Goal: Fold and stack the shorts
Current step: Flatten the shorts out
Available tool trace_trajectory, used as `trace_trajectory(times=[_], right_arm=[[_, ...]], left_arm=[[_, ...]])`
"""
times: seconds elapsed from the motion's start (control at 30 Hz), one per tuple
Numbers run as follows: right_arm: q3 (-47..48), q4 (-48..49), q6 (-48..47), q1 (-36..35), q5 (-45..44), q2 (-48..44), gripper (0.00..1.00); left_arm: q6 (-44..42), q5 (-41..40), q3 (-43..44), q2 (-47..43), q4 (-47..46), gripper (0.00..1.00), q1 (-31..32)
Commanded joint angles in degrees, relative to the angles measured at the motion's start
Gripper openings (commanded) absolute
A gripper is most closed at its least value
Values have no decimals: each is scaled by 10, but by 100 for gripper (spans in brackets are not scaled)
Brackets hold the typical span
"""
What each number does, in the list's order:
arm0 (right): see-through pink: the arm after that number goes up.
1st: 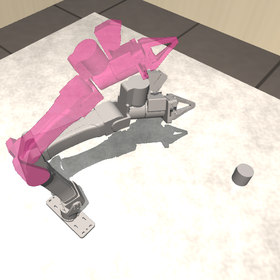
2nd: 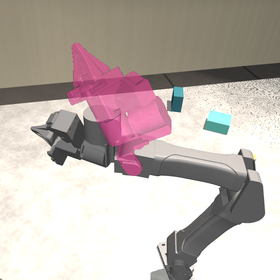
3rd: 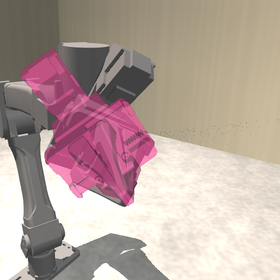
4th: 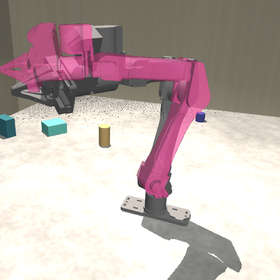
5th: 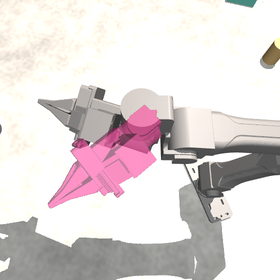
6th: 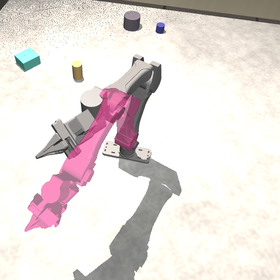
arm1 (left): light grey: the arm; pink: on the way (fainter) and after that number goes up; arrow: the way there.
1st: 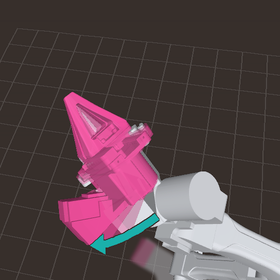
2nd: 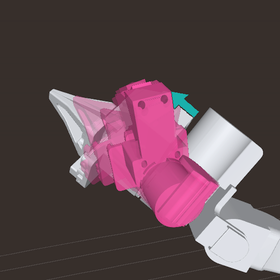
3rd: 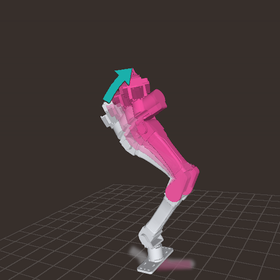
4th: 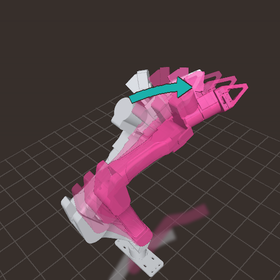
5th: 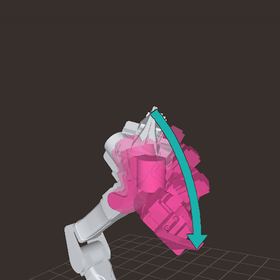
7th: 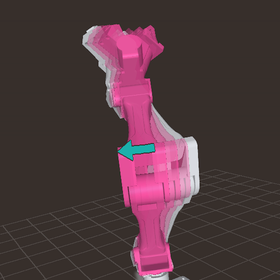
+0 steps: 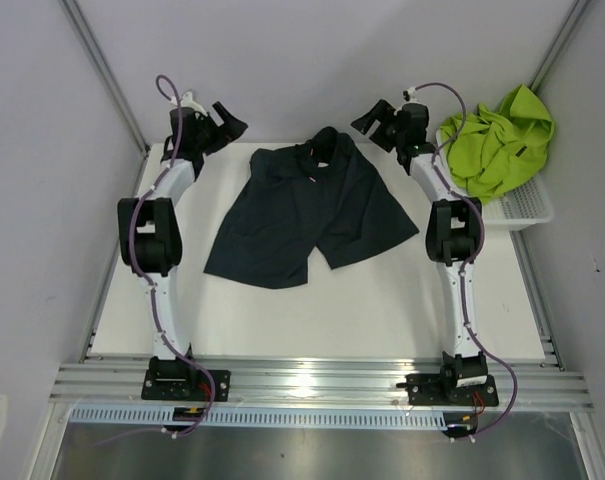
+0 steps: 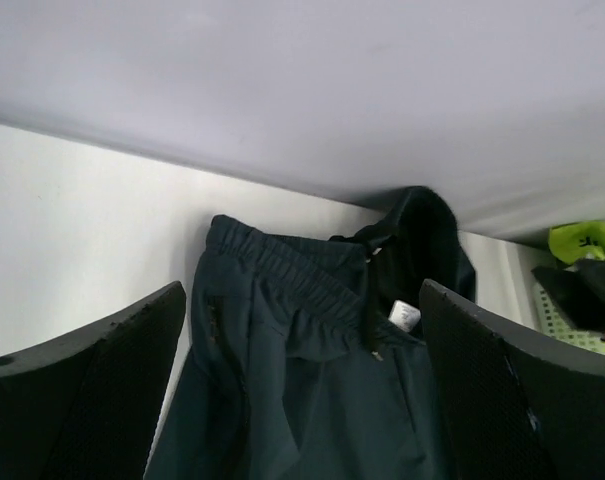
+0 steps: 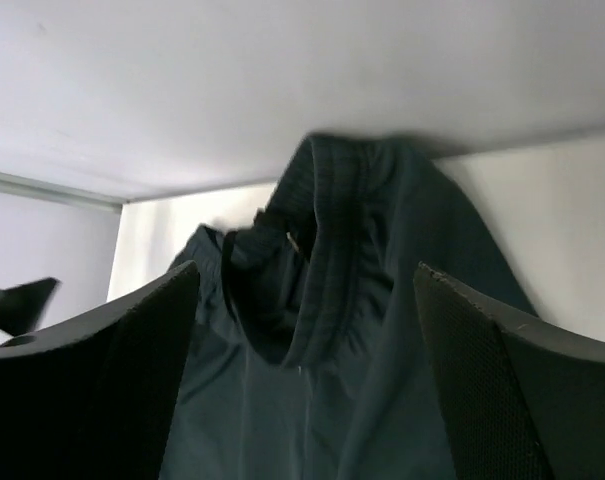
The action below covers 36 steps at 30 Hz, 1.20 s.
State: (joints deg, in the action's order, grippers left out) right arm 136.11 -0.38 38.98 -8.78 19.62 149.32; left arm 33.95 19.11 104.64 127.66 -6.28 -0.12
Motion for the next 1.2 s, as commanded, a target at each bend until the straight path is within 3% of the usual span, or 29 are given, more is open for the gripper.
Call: trace_trajectory(times=[0.0, 0.07, 0.13, 0.17, 0.33, 0.43, 0.5, 0.67, 0.8, 1.17], right_arm=[[-57, 6, -41, -1, 6, -120, 88], [-97, -103, -65, -4, -2, -167, 82], [-159, -138, -80, -3, -19, -209, 77], [-241, -155, -84, -5, -32, -259, 75], [-400, -252, -132, -6, -135, -377, 67], [-497, -263, -142, 2, -176, -450, 58], [-555, -263, -144, 12, -180, -492, 53], [-618, -271, -121, 19, -213, -516, 50], [-647, -263, -109, 19, -238, -504, 56], [-569, -272, -111, 24, -272, -382, 56]], left_arm=[[-23, -32, -14, -114, -4, 99, 8], [-41, -57, -40, -147, 47, 99, 25], [-42, -87, -112, -208, 58, 99, 40], [-40, -96, -137, -230, 75, 99, 59], [-17, -140, -376, -388, 66, 99, 97], [-7, -131, -495, -457, 66, 99, 97], [-10, -116, -524, -495, 26, 99, 100], [-29, -116, -480, -469, 82, 99, 118], [-16, -137, -475, -451, 90, 99, 136], [-6, -173, -504, -449, 90, 99, 137]])
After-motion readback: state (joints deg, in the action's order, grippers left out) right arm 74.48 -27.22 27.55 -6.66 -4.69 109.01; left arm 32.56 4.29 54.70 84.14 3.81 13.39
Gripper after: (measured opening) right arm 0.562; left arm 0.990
